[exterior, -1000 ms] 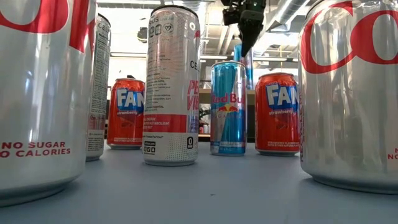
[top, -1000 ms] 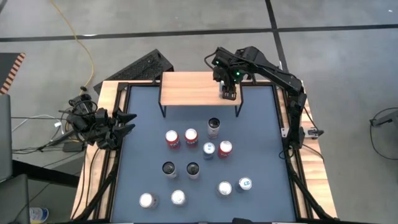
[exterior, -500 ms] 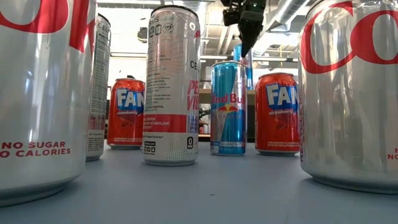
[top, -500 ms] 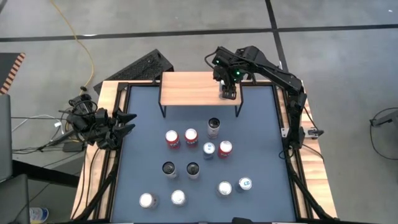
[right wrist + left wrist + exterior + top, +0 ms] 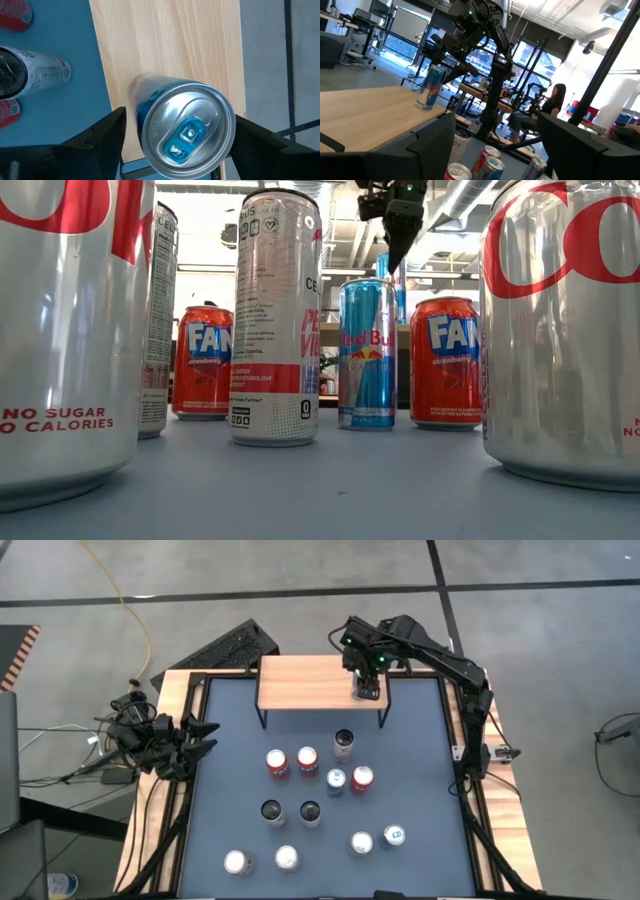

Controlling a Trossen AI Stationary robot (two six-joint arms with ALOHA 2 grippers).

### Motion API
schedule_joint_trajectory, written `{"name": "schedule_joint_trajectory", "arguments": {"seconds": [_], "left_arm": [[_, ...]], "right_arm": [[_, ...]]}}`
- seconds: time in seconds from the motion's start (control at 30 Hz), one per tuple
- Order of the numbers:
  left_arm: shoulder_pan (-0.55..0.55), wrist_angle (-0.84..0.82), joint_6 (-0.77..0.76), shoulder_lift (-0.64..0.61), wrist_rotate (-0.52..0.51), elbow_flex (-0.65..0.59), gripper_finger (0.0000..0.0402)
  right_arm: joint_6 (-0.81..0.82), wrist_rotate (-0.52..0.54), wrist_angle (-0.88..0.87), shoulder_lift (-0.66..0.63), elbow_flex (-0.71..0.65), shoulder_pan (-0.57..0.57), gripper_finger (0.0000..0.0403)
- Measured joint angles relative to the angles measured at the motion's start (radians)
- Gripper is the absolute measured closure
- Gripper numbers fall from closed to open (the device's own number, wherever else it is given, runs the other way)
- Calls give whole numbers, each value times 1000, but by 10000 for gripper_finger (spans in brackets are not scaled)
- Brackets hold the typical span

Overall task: Place canned beverage on shelf
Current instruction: Put the middle blue soda can on the shelf

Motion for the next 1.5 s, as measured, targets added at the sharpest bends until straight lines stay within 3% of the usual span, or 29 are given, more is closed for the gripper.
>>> {"name": "schedule_joint_trajectory", "arguments": {"seconds": [0.67, 1.17, 1.33, 1.5], "left_arm": [[0, 0, 7, 0, -2, 0, 129], [0, 0, 0, 0, -1, 0, 129], [0, -11, 0, 0, 0, 0, 129], [0, -18, -5, 0, 1, 0, 129]], "right_arm": [[41, 2, 73, -47, 0, -19, 83], [196, -48, 85, -324, -15, -68, 83], [268, -44, 144, -441, -198, -52, 83], [274, -45, 417, -611, -575, -29, 83]]}}
